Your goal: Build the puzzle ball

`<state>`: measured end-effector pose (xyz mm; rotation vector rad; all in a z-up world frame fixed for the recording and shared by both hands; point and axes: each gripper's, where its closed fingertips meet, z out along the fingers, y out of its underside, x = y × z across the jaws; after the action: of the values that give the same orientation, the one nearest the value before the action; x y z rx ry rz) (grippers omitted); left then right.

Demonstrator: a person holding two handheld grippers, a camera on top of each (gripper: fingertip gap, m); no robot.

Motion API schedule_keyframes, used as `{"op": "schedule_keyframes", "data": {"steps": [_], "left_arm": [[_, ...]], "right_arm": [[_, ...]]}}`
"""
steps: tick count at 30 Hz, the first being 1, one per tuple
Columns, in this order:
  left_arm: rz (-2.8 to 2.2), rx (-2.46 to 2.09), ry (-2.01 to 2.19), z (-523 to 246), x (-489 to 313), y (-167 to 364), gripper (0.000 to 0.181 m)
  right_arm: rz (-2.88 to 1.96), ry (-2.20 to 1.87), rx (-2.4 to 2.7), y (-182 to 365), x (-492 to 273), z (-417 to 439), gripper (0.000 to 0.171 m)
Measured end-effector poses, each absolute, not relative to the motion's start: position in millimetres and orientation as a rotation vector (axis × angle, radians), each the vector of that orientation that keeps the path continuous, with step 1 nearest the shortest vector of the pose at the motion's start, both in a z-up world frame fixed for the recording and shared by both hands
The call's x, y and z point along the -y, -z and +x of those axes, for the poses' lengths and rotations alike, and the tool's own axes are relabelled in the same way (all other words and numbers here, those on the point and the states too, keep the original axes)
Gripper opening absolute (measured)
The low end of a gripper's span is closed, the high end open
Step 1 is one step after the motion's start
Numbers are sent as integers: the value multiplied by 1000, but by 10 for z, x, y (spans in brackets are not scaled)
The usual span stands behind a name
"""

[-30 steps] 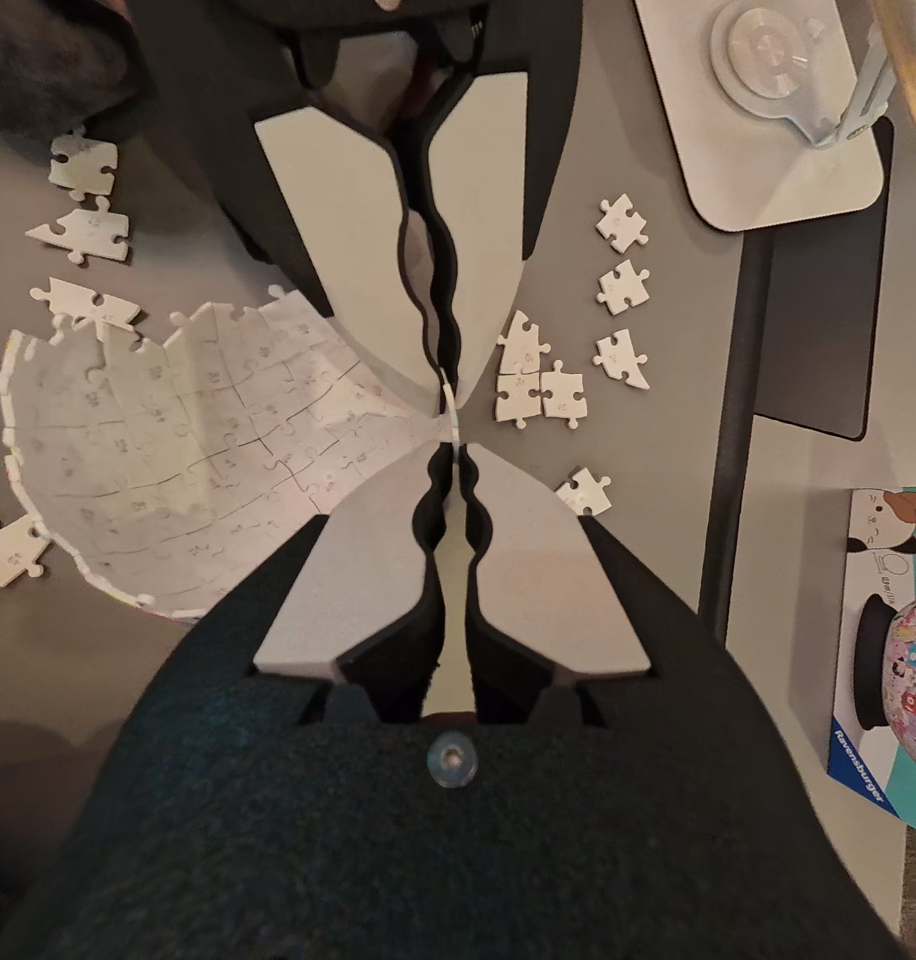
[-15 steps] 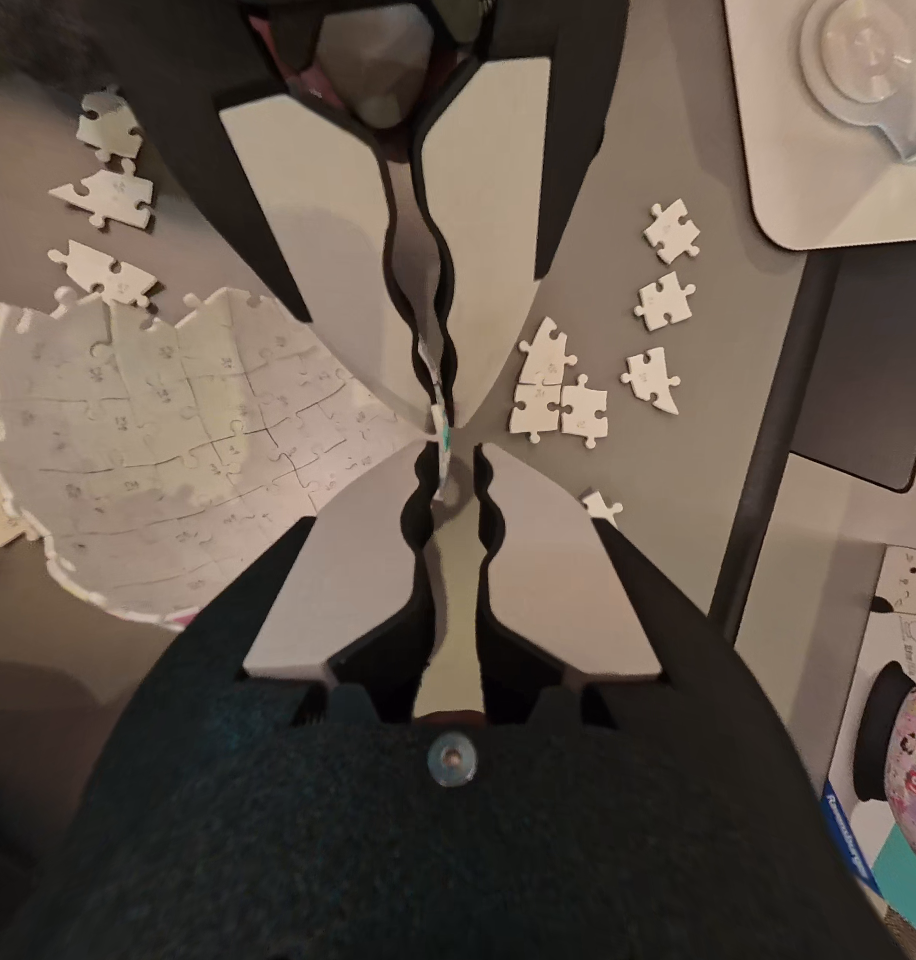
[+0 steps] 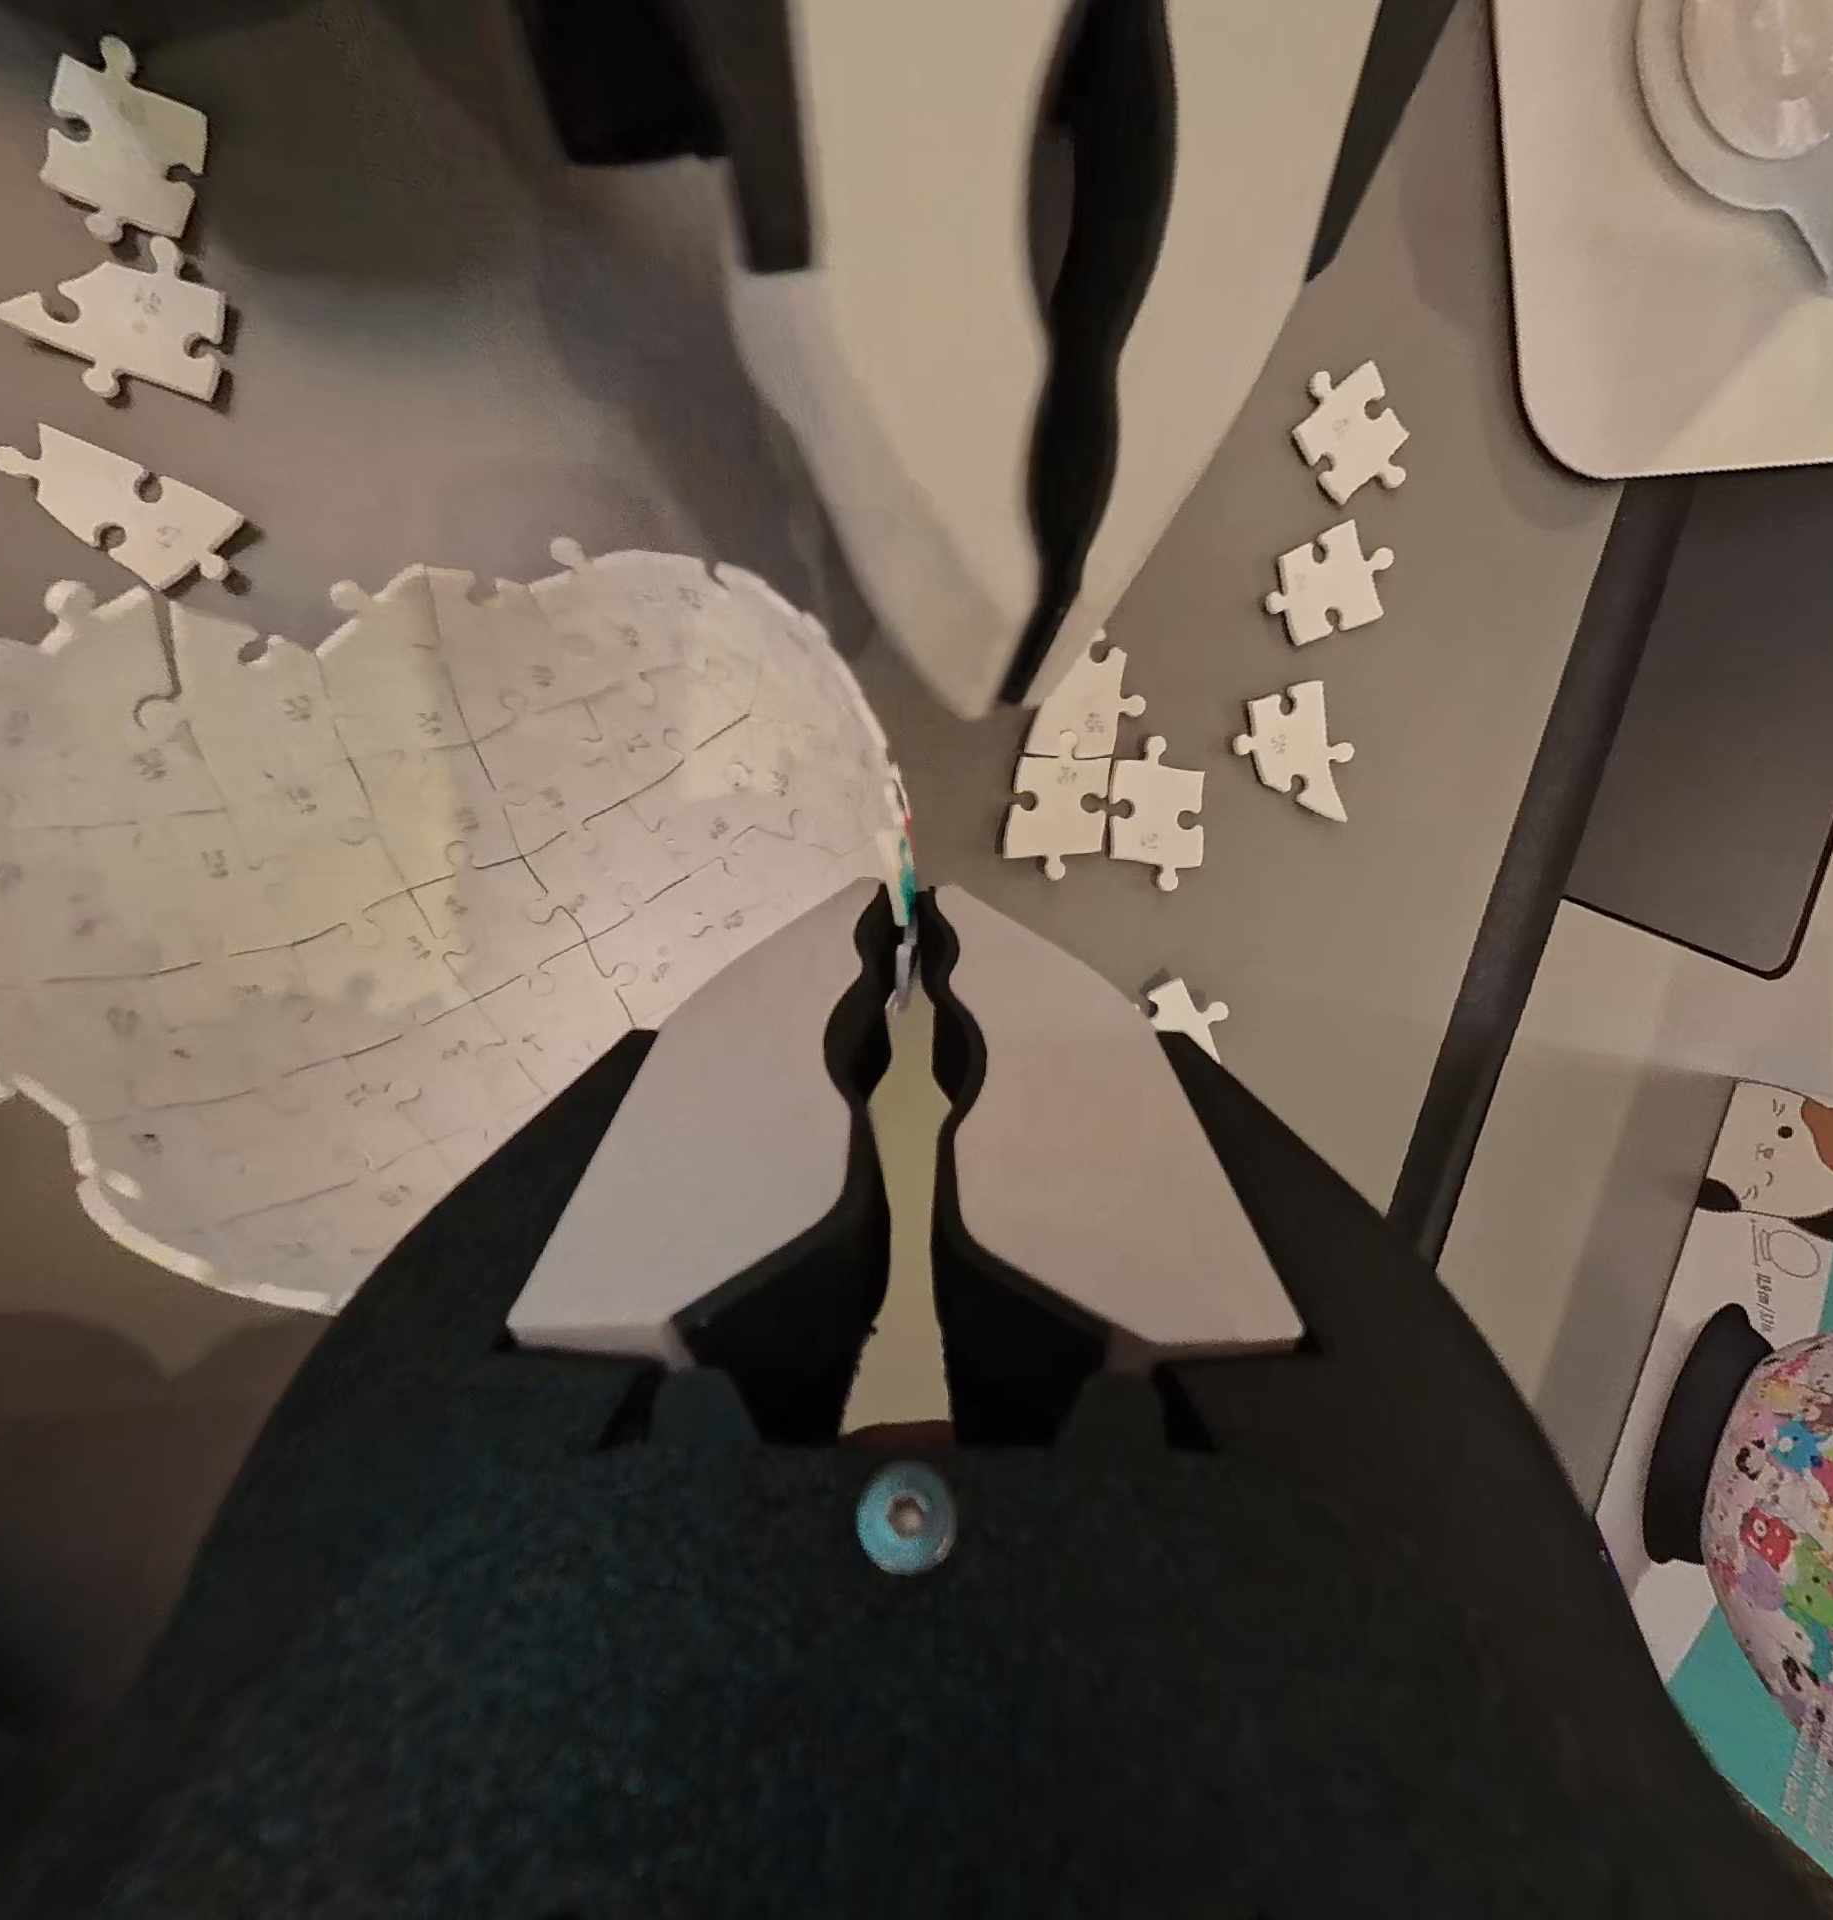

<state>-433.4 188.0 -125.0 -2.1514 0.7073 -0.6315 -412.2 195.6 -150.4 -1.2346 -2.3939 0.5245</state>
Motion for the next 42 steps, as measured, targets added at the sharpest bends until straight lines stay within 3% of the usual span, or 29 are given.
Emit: {"op": "schedule_keyframes", "data": {"steps": [1,11,22,29,38,42], "left_arm": [[-2169,-668,627,-4395,-1929,1297,0],[-2329,-859,573,-4261,-2083,1930,0],[-2350,-858,594,-4292,-2119,2016,0],[-2357,-852,560,-4308,-2158,2065,0],[-2298,-856,607,-4219,-2259,2034,0],[-2265,-877,653,-4137,-2262,1990,0]], "right_arm": [[-1240,-525,2393,1505,-1959,-4122,3],[-1267,-537,2387,1514,-1971,-4130,3],[-1252,-501,2374,1517,-2014,-4140,4],[-1258,-524,2367,1442,-2009,-4076,18],[-1185,-478,2351,1374,-2008,-4107,14],[-1173,-458,2360,1417,-2007,-4131,3]]}}
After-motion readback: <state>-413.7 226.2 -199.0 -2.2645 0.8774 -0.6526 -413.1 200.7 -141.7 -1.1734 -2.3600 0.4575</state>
